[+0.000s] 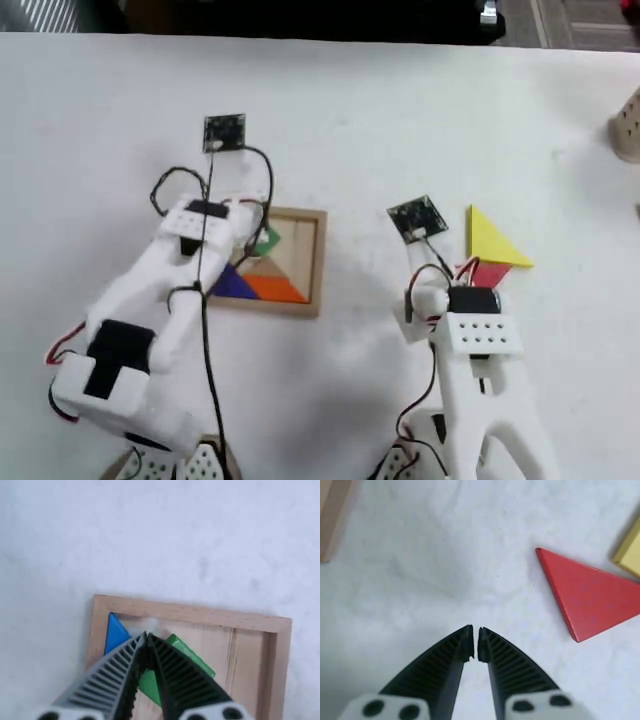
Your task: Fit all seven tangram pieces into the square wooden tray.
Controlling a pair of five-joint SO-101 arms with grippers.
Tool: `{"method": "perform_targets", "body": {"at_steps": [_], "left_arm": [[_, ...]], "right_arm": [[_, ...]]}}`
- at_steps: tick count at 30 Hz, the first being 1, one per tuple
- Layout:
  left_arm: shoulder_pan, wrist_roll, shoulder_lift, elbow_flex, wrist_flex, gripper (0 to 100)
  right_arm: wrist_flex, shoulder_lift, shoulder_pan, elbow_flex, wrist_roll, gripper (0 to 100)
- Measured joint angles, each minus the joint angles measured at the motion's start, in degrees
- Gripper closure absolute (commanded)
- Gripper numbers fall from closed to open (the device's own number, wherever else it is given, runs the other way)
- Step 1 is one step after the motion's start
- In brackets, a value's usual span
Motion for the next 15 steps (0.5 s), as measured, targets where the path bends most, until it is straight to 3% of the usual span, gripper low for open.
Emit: {"method": "perform_targets", "body": {"at_steps": [15], "left_arm": [[2.0, 0.0, 0.0, -0.5, 0.6, 98]], "right_arm": [[0.0, 0.0, -0.1, 0.0, 0.3, 98.1]]}}
